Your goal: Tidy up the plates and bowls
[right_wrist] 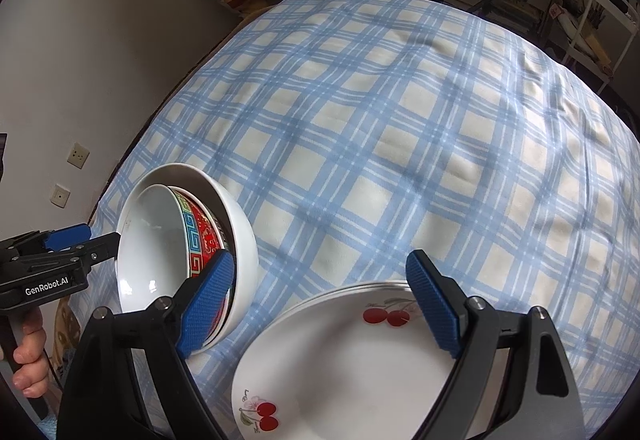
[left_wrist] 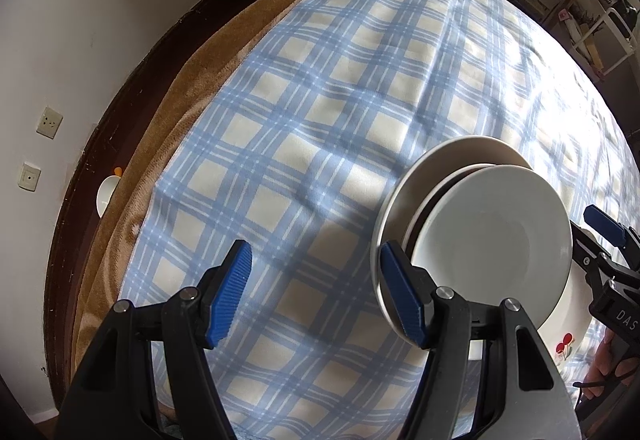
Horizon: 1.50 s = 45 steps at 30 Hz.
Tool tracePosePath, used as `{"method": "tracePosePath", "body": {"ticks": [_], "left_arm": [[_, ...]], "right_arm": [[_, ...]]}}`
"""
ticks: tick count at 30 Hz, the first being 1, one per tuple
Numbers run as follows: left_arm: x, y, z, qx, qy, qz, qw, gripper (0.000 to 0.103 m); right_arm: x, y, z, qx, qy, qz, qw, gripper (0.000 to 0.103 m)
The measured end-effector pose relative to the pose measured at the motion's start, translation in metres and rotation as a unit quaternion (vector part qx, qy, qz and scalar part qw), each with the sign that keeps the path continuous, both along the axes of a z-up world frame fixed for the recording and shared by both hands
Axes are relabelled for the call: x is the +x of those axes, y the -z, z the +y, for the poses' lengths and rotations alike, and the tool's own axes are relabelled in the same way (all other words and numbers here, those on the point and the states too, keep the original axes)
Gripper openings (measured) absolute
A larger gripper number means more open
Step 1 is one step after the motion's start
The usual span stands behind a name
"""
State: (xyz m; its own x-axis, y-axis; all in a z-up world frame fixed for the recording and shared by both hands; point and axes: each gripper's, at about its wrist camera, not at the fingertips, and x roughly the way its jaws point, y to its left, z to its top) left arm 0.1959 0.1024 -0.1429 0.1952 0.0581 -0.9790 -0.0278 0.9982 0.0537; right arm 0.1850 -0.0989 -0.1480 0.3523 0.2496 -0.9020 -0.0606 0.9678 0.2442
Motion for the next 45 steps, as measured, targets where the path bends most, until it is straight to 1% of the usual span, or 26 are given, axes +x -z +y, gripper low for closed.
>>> {"method": "tracePosePath", "body": {"ticks": [3, 5, 8, 9, 10, 11, 12, 13, 14, 16, 17, 18, 19, 22, 28, 32, 35, 45], "left_arm": [[0.001, 0.002, 0.002, 0.0, -0.003, 0.004, 1.0, 0.066], [0.002, 0.003, 0.002, -0.004, -0.004, 0.006, 1.0, 0.066], [0.002, 0.003, 0.002, -0.003, -0.001, 0.005, 1.0, 0.066], [0.002, 0.003, 0.001, -0.003, 0.001, 0.005, 1.0, 0.065], [0.002, 0.003, 0.0, -0.006, 0.003, 0.004, 1.0, 0.06], [0.002, 0.003, 0.0, -0.013, 0.004, 0.005, 0.9999, 0.057], [0.002, 0.003, -0.001, -0.023, 0.003, 0.005, 0.9997, 0.049], [0.001, 0.002, -0.002, -0.029, 0.004, 0.003, 0.9996, 0.044], [0.0, 0.001, -0.005, -0.029, 0.009, 0.0, 0.9995, 0.041], [-0.001, 0.001, -0.011, -0.027, 0.022, -0.003, 0.9994, 0.03], [-0.002, 0.0, -0.012, -0.028, 0.025, -0.005, 0.9993, 0.028], [-0.002, 0.0, -0.013, -0.034, 0.029, -0.005, 0.999, 0.021], [-0.001, 0.001, -0.014, -0.038, 0.031, -0.004, 0.9988, 0.017], [0.0, 0.003, -0.015, -0.046, 0.031, -0.002, 0.9985, 0.011], [0.001, 0.006, -0.016, -0.055, 0.029, -0.002, 0.9981, 0.005], [0.002, 0.009, -0.012, -0.072, 0.016, 0.001, 0.9972, 0.005], [0.002, 0.011, -0.01, -0.079, 0.009, 0.0, 0.9969, 0.004], [-0.001, 0.013, -0.01, -0.078, 0.011, -0.004, 0.9969, 0.003]], "right_arm": [[0.0, 0.001, 0.003, -0.008, -0.003, 0.0, 1.0, 0.092], [-0.001, 0.002, 0.004, -0.008, -0.005, -0.002, 1.0, 0.086], [-0.001, 0.0, 0.006, 0.008, -0.01, -0.006, 1.0, 0.072], [-0.002, 0.0, 0.007, 0.015, -0.014, -0.007, 1.0, 0.061], [-0.002, -0.001, 0.008, 0.027, -0.018, -0.006, 0.999, 0.05], [-0.002, -0.001, 0.01, 0.038, -0.022, -0.005, 0.999, 0.044], [-0.003, -0.001, 0.011, 0.046, -0.025, -0.005, 0.999, 0.034], [-0.003, -0.002, 0.013, 0.051, -0.029, -0.006, 0.998, 0.026], [-0.004, -0.002, 0.015, 0.053, -0.032, -0.006, 0.998, 0.023], [-0.004, -0.001, 0.018, 0.062, -0.037, -0.003, 0.997, 0.013], [-0.005, -0.001, 0.019, 0.068, -0.037, -0.001, 0.997, 0.011], [-0.004, 0.0, 0.02, 0.069, -0.035, 0.0, 0.997, 0.011], [-0.004, 0.001, 0.021, 0.069, -0.034, 0.001, 0.997, 0.011], [-0.004, 0.003, 0.023, 0.071, -0.032, 0.006, 0.997, 0.01], [-0.002, 0.008, 0.029, 0.058, -0.026, 0.009, 0.998, 0.009], [-0.001, 0.011, 0.03, 0.059, -0.017, 0.011, 0.998, 0.009], [-0.002, 0.012, 0.031, 0.058, -0.009, 0.011, 0.998, 0.009], [-0.004, 0.01, 0.034, 0.05, -0.005, 0.014, 0.999, 0.009]]}}
